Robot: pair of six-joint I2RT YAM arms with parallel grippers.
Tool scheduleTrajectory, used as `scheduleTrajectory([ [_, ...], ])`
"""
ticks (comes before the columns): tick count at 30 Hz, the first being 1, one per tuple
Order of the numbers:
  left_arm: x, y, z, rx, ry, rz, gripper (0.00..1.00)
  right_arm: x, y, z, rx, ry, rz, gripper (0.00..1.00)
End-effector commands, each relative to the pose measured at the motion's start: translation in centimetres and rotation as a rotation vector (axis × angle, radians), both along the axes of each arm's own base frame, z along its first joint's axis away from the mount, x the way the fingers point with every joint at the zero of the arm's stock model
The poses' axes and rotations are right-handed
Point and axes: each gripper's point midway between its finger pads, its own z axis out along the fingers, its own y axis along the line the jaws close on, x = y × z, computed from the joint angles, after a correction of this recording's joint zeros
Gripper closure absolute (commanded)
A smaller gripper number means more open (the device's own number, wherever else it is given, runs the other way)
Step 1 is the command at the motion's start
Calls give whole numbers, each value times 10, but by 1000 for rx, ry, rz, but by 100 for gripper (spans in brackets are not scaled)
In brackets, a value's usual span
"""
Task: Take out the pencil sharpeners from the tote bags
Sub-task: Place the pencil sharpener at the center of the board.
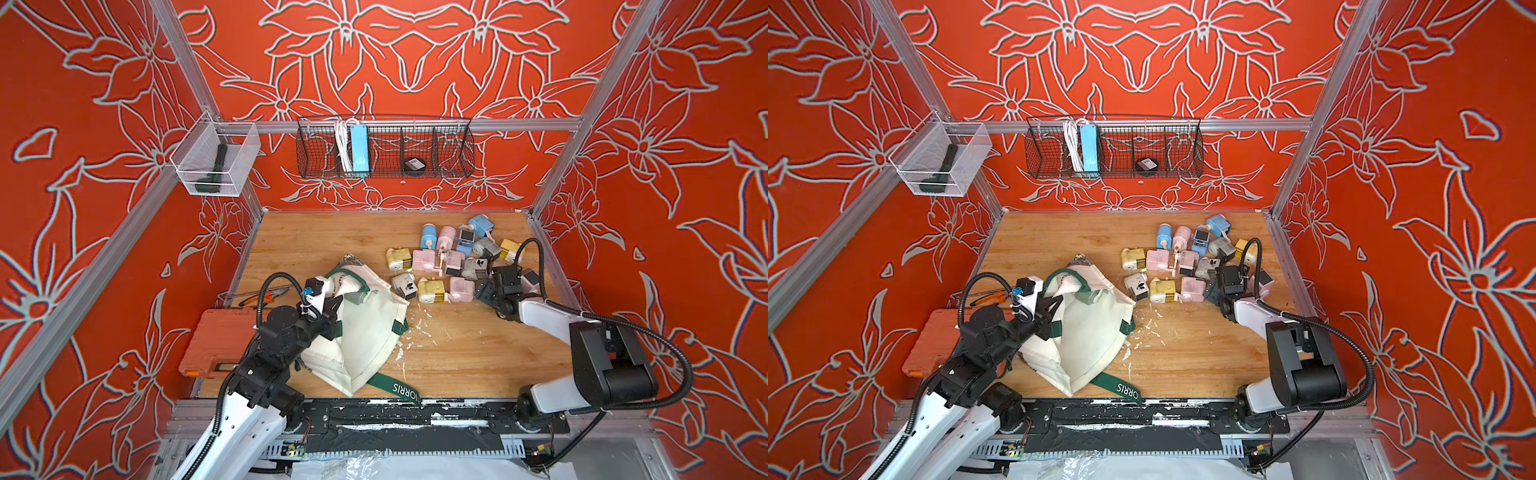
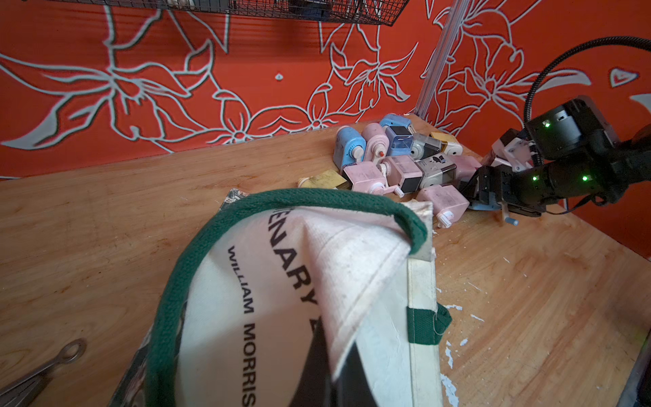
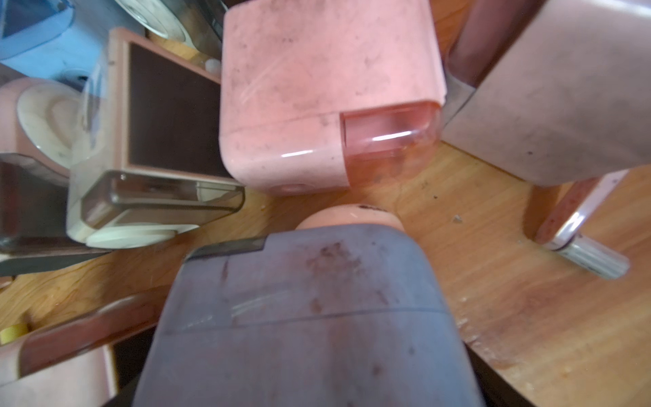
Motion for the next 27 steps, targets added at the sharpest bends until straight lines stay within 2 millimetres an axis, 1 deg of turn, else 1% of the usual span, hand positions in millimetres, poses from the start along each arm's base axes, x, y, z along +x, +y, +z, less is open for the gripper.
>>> scheduleTrajectory([
  [1, -1, -1, 1, -17, -10, 1, 100, -3, 0, 10, 7, 9, 12, 5],
  [4, -2, -1, 1, -17, -12, -1, 100, -4, 1, 17, 10, -4, 15, 1],
  [10, -2, -1, 1, -16, -12, -2, 100, -7, 1, 40, 5, -45, 29, 1],
  [13, -2, -1, 2, -18, -14, -2, 100, -8, 6, 66, -1, -103, 61, 2],
  [16, -2, -1, 2, -16, -15, 0, 100, -8, 20, 102, -14, -206, 144, 4],
  [18, -2, -1, 2, -15, -14, -1, 100, -9, 43, 126, -5, -290, 264, 9],
  [19, -2, -1, 2, -15, -15, -1, 100, -10, 53, 134, -3, -318, 312, 11],
  [20, -2, -1, 1, -14, -13, -1, 100, -13, 67, 142, 1, -345, 373, 12],
  [21, -2, -1, 1, -14, -13, -1, 100, -17, 87, 148, 4, -372, 458, 12],
  [24, -1, 0, 1, -14, -14, 3, 100, -33, 144, 157, 17, -415, 700, 12],
  [27, -2, 0, 2, -14, -16, 4, 100, -55, 195, 161, 81, -477, 886, 13],
])
